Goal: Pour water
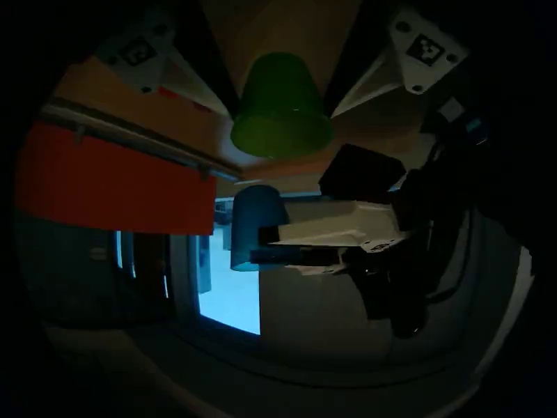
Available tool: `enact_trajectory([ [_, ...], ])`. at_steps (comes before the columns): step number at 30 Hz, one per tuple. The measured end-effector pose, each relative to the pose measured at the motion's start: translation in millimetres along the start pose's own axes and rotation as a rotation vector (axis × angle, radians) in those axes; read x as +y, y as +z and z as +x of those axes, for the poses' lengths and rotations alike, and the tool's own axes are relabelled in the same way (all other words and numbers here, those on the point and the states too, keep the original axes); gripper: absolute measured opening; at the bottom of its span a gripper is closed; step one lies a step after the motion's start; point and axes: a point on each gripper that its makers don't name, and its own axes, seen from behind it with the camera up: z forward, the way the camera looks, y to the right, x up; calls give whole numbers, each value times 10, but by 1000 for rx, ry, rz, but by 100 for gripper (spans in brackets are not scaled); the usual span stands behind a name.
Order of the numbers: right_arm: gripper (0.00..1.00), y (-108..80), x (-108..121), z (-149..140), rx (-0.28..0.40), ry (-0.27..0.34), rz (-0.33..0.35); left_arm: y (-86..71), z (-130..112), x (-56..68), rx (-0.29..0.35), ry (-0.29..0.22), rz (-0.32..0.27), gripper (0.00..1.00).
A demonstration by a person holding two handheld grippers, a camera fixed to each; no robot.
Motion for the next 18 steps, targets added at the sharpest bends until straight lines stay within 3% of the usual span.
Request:
enact_trajectory([
  [4,98,-14,11,19,2,-2,-6,-5,-42,-50,-8,-107,4,86],
  [11,98,-35,16,56,7,-2,-11,16,-95,-54,-17,-251,-4,86],
  [18,98,-61,16,69,7,-5,-13,17,-132,-65,-31,-311,-12,86],
])
